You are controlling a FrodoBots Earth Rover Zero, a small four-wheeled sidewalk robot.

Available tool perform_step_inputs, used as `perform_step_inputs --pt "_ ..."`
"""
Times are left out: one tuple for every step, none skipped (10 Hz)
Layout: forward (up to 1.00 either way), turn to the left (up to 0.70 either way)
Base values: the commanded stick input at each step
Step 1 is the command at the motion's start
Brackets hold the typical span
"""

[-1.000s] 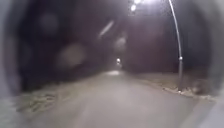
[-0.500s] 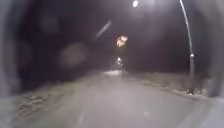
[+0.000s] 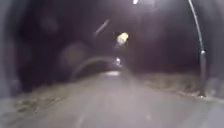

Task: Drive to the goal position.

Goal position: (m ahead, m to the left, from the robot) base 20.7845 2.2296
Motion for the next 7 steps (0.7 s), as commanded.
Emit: perform_step_inputs --pt "0.85 0.00" --pt "0.85 0.00" --pt "0.85 0.00" --pt "0.85 0.00" --pt "0.85 0.00" --pt "0.85 0.00" --pt "0.85 0.00"
